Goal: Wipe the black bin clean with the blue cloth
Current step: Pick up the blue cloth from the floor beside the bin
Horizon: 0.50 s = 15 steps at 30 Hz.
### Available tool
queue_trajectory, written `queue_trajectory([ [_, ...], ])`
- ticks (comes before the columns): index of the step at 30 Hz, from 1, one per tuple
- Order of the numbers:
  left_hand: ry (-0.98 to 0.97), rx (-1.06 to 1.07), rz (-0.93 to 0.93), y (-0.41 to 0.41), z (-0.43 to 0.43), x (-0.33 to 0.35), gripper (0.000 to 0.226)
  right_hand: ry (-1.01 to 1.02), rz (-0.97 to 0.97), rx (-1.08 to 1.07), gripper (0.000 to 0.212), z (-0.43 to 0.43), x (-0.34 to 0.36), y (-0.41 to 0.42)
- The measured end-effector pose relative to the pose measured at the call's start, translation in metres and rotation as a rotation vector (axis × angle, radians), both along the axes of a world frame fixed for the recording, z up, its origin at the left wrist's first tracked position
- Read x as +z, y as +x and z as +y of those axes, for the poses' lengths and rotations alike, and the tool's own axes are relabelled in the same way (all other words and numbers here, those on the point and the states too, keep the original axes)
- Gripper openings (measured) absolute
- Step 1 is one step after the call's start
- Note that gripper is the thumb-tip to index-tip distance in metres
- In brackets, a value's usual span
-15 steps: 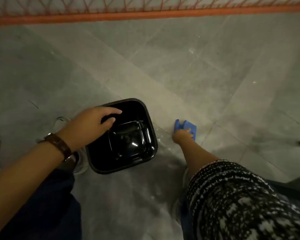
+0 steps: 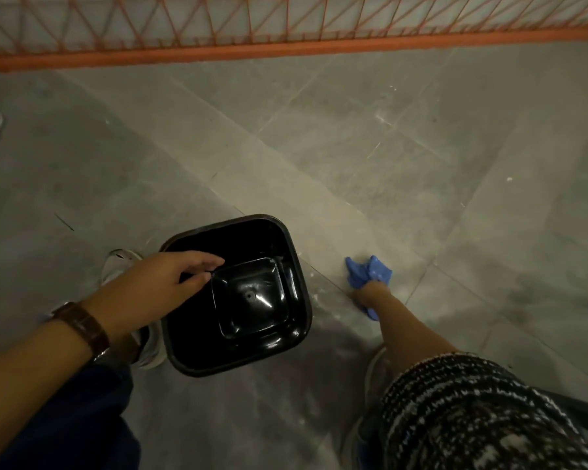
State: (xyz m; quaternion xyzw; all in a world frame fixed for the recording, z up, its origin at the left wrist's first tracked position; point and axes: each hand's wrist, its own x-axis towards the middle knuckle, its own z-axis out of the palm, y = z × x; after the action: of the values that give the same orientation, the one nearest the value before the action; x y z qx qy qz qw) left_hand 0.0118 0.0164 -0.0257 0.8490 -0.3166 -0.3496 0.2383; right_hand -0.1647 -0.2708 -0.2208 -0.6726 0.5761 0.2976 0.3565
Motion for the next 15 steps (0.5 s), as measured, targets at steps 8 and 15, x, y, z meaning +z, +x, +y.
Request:
queue_trajectory([
  [8, 0.082, -0.022, 0.019, -0.022, -0.017, 0.03, 0.036, -0.2, -0.579, -0.45, 0.017, 0.009, 0.121, 0.017],
  [15, 0.164, -0.036, 0.081, -0.07, 0.006, 0.048, 0.039, -0.207, -0.987, -0.571, 0.011, 0.006, 0.279, 0.081],
])
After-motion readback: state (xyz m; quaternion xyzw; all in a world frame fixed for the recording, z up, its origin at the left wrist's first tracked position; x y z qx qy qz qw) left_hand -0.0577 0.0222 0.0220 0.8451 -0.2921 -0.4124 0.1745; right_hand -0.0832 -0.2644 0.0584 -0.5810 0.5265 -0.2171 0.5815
